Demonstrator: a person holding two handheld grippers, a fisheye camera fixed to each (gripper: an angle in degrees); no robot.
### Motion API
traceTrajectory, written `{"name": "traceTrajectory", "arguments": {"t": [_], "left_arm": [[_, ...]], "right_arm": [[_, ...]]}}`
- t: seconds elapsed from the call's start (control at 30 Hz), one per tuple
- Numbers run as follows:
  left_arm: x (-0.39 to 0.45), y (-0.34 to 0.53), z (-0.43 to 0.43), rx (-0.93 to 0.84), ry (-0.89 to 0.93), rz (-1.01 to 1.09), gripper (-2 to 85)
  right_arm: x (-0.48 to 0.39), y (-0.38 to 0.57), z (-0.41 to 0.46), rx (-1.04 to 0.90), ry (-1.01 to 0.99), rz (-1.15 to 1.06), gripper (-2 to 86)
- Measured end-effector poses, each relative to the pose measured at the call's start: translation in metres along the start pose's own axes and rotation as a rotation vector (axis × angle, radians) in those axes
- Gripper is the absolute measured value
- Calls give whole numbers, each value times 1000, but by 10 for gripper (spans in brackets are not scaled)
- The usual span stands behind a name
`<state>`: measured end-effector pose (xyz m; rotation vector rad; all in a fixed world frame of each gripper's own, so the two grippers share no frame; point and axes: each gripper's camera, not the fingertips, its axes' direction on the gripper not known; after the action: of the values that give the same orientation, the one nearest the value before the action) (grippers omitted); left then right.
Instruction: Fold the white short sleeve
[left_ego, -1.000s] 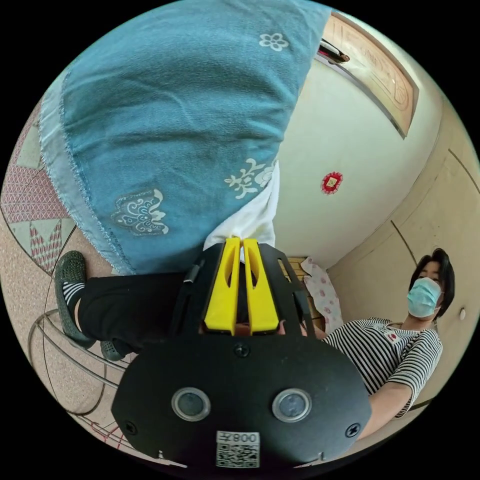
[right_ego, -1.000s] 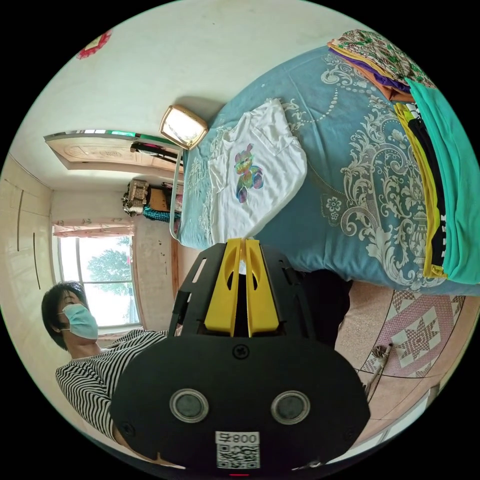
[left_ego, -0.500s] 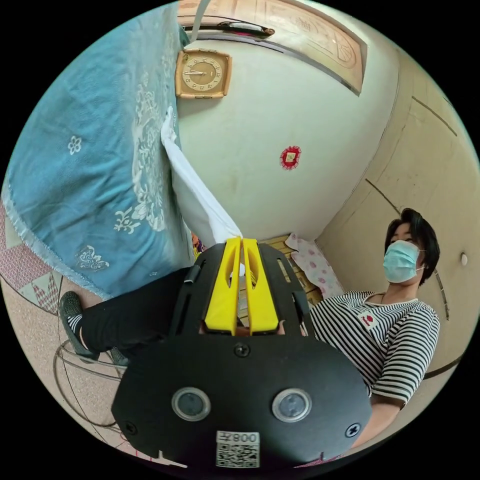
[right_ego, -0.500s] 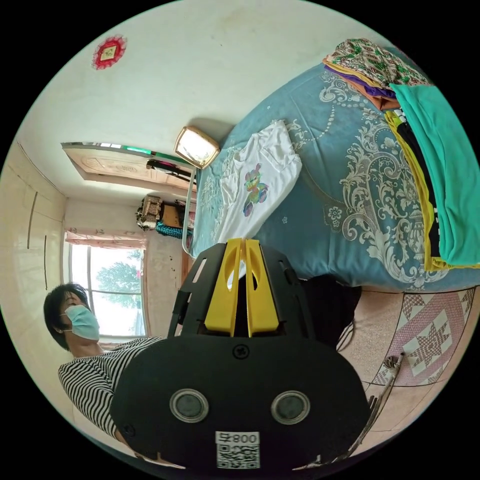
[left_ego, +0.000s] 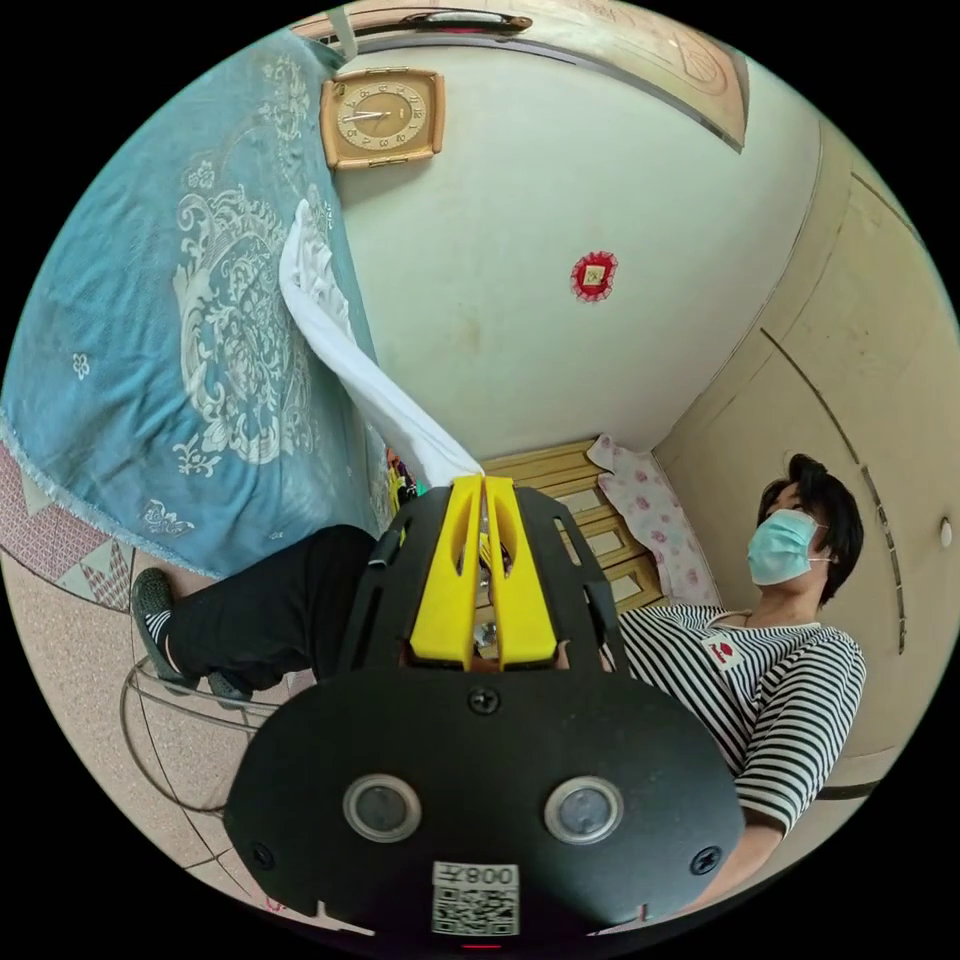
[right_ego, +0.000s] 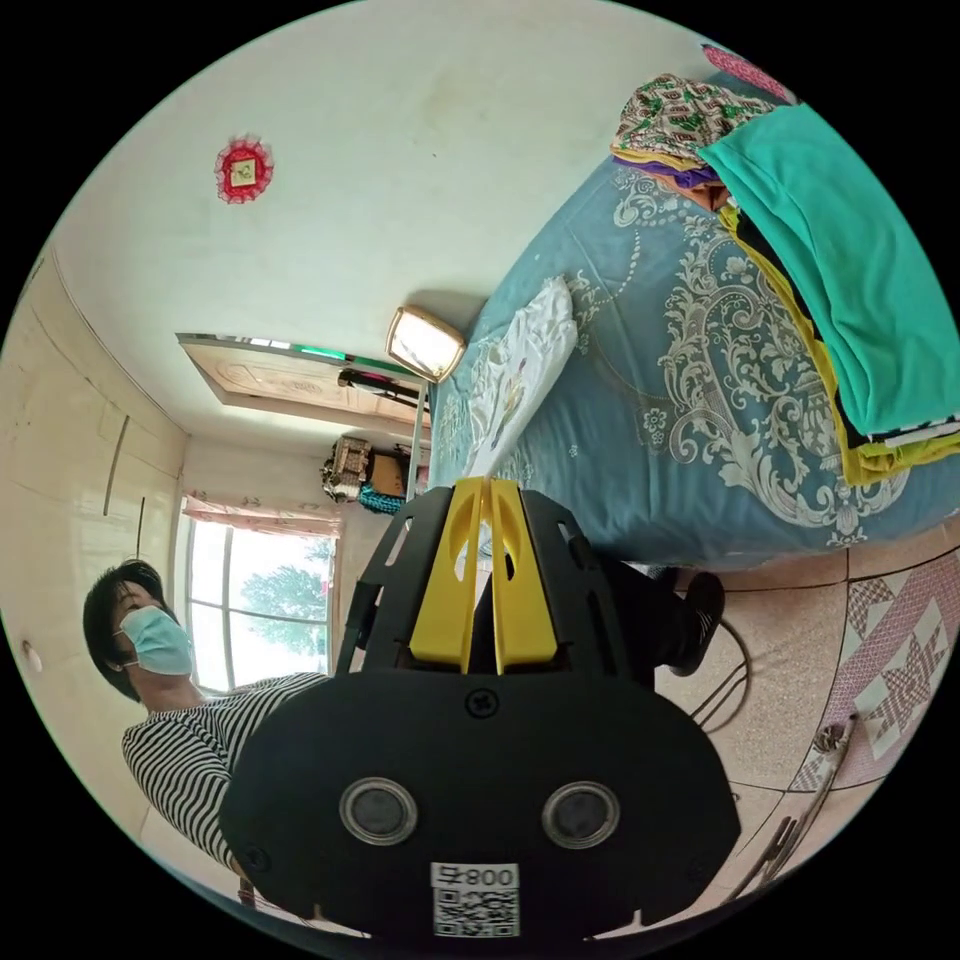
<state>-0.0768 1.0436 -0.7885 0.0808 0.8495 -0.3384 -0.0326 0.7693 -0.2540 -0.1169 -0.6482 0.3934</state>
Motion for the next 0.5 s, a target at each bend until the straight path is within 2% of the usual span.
{"name": "traceTrajectory", "arguments": {"t": [0.5], "left_arm": [[53, 33, 68, -14, -95, -97, 3]], "right_arm": [[54, 17, -75, -44, -99, -5, 9]]}}
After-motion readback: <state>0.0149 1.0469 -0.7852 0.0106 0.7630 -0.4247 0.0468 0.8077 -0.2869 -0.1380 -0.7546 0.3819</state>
